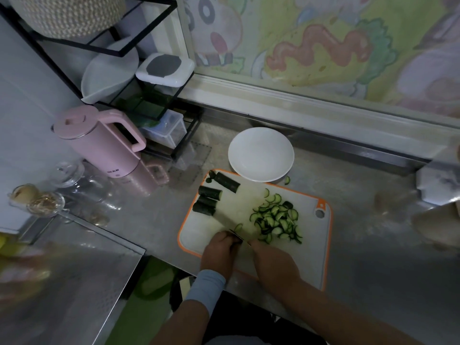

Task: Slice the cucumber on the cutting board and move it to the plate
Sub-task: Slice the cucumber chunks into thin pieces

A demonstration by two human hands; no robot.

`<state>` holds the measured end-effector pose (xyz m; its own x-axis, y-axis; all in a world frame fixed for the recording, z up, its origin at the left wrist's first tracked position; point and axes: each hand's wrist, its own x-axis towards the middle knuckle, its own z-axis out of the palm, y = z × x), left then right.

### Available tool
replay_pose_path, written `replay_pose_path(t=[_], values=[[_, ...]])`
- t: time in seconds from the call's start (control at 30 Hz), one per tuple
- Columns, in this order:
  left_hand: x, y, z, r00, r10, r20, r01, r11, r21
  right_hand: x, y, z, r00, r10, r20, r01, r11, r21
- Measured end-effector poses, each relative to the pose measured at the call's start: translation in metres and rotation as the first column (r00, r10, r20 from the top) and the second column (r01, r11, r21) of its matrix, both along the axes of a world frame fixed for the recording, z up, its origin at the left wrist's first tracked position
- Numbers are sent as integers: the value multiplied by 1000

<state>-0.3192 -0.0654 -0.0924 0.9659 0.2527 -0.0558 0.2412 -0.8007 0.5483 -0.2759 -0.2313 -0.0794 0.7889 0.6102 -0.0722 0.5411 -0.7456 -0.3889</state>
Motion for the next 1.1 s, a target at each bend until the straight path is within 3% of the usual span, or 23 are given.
replay_pose_path(t=[0.07, 0.33, 0.53, 0.7, 0.93, 1.1], values=[[1, 0, 1, 1000, -5, -3, 5, 1000, 3, -5, -10, 10, 997, -15, -72, 16, 1000, 12], [2, -1, 3, 1000, -9, 5, 9, 1000, 23, -12, -29, 19, 999, 30, -43, -35, 992, -119], [0, 0, -1, 1000, 5, 20, -5, 1000, 5, -2, -4, 8, 997, 67, -35, -67, 998, -5], [1, 2, -1, 1000, -7, 15, 7, 1000, 7, -2, 5, 9, 989, 36, -145, -43, 998, -47], [0, 1, -1, 1000, -8, 27, 7, 999, 38, -16, -27, 11, 996, 25, -85, -33, 995, -96], [0, 2, -3, 1000, 4, 18, -4, 1000, 29, -13, -21, 7, 990, 18, -142, -20, 1000, -10]])
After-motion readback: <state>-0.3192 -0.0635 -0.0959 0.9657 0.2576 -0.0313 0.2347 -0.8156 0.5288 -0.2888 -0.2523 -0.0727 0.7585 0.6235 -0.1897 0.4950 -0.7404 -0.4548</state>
